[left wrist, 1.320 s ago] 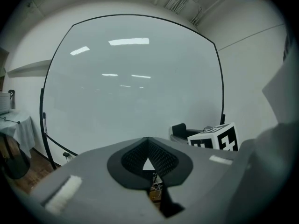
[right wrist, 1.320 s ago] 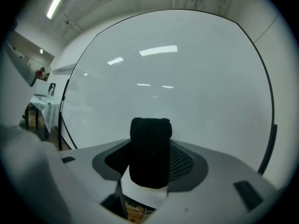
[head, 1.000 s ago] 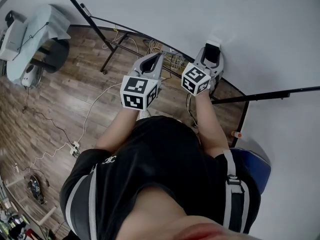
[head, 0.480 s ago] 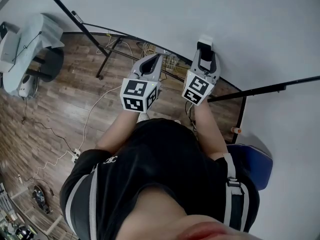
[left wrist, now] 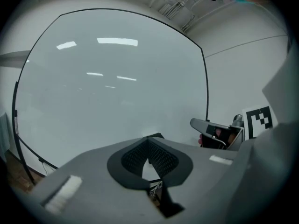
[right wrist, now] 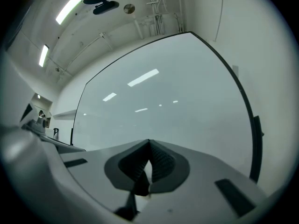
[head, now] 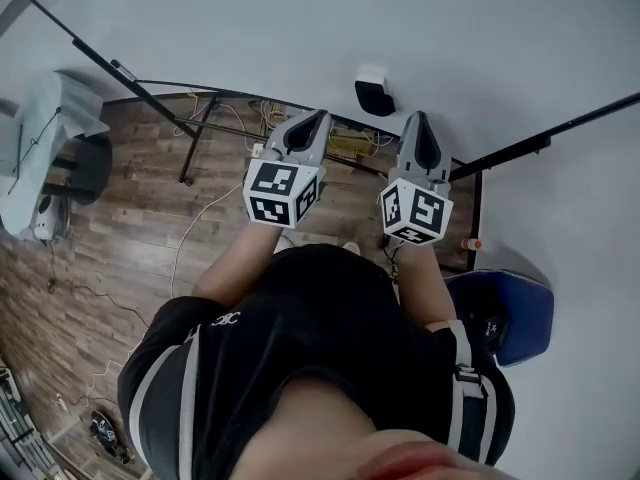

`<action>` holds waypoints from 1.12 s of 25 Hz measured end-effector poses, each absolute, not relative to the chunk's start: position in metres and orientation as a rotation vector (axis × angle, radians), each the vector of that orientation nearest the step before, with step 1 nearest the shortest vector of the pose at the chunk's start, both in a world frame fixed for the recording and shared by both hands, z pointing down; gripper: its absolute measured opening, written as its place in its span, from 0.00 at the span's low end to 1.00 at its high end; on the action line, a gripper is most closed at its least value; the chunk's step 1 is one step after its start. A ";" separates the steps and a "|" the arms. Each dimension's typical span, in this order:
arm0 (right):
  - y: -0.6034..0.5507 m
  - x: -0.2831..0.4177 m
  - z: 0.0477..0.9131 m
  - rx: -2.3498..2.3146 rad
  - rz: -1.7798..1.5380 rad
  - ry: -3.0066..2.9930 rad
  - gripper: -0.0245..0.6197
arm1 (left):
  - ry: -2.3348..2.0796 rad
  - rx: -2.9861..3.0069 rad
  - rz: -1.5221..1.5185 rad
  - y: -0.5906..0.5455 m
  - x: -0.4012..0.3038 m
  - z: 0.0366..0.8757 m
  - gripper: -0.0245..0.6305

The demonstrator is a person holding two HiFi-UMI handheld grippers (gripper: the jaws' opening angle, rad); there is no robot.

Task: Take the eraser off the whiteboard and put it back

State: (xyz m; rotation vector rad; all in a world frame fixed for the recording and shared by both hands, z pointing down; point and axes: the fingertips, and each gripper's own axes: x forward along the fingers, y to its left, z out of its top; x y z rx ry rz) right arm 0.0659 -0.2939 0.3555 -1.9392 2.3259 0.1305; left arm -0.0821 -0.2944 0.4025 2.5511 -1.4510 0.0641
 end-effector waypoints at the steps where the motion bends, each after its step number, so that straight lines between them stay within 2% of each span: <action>1: -0.292 0.073 0.358 -1.967 0.130 2.321 0.05 | -1.436 2.562 0.066 -0.295 -0.076 0.402 0.05; 8: -0.279 0.119 0.386 -2.045 -0.083 2.280 0.04 | -1.321 2.642 0.104 -0.300 -0.035 0.405 0.05; 28: -0.274 0.143 0.376 -2.051 0.009 2.246 0.04 | -1.254 2.686 0.162 -0.297 -0.006 0.407 0.05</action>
